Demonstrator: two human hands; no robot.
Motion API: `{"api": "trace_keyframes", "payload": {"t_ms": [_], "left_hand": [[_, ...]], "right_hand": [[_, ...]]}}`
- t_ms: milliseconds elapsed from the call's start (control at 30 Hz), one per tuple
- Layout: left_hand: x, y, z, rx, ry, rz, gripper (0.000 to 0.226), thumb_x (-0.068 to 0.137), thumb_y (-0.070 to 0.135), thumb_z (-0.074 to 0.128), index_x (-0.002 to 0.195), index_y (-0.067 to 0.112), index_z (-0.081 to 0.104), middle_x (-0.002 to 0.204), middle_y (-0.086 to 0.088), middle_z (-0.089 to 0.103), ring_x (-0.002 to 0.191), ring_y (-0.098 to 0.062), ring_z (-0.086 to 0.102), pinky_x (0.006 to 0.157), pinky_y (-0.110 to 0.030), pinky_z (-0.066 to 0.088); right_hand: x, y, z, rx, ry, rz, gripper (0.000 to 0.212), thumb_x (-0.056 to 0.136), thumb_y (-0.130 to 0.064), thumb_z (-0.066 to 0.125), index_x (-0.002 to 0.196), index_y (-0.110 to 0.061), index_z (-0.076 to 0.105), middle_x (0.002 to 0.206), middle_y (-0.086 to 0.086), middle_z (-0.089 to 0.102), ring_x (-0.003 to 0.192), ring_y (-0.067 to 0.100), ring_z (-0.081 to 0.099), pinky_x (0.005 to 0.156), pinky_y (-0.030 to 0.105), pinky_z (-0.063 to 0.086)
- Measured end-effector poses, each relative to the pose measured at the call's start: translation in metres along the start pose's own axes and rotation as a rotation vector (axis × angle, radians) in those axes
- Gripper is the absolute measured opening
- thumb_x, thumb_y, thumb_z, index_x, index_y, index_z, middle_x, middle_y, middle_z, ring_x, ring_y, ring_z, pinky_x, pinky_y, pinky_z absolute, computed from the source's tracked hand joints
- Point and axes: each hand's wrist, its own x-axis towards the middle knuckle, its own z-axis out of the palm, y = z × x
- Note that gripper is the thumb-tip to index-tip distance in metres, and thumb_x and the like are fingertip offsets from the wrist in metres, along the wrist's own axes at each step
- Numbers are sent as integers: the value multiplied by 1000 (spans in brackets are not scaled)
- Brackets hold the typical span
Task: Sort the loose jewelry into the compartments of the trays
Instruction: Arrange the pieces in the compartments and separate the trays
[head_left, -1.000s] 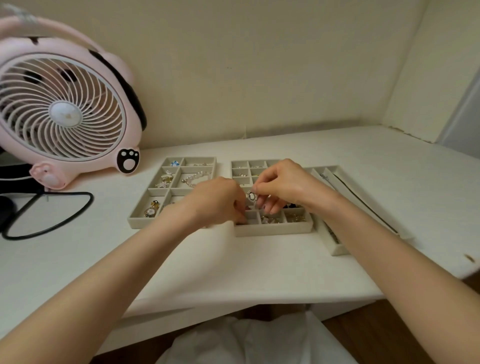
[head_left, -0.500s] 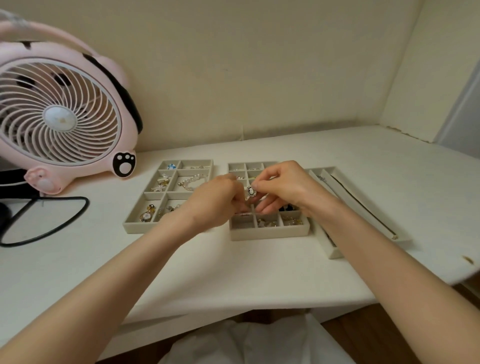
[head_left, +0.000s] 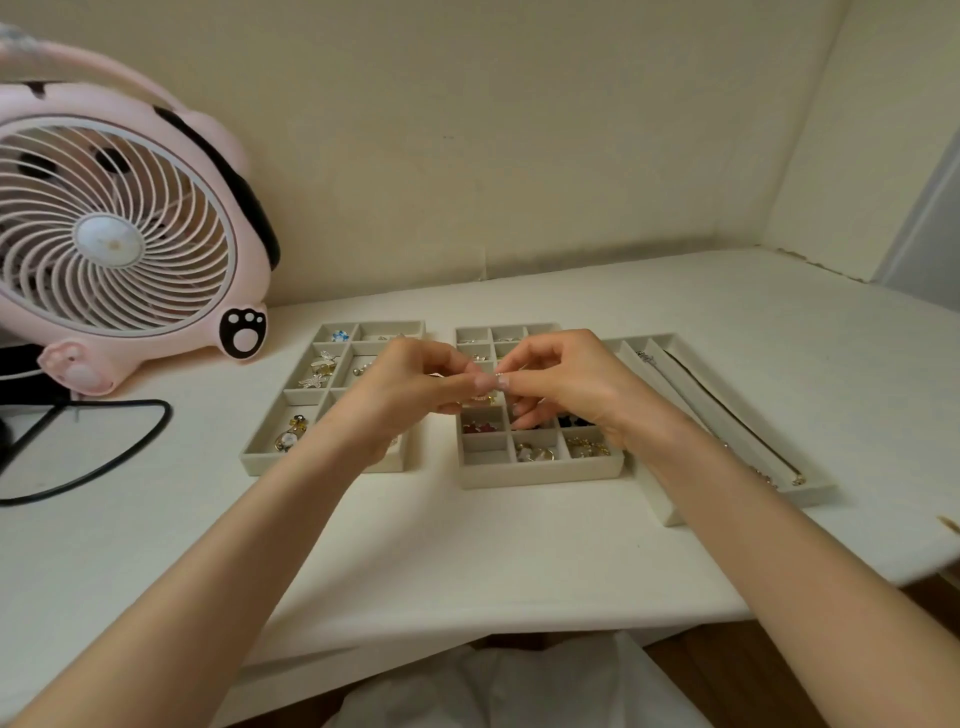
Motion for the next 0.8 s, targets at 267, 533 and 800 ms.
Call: {"api": "trace_keyframes", "payload": {"t_ms": [267, 533, 800], "left_hand": [[-7, 2, -2, 41, -53, 20, 13, 77, 2, 71, 90, 0, 68, 68, -6, 66, 57, -1, 63, 54, -10, 47], [-4, -2, -1, 283, -17, 110, 16, 75, 14, 75, 76, 10, 60, 65, -14, 67, 52, -16, 63, 53, -22, 45], [-5, 0, 4, 691, -204, 164, 10, 78, 11, 73, 81, 20, 73, 68, 10, 66, 67, -2, 59, 70, -14, 44]], "right_hand": [[-1, -1, -3, -4, -19, -22, 4, 84, -7, 68, 89, -7, 68, 80, 12, 66, 67, 18, 67, 66, 33, 60], [-2, -3, -5, -58, -47, -8, 6, 83, -5, 69, 89, -5, 71, 75, 9, 68, 63, 15, 66, 68, 30, 60], [-5, -8, -4, -206, -69, 12, 11, 78, 0, 72, 77, -11, 73, 69, 7, 70, 66, 18, 68, 71, 31, 60]]}}
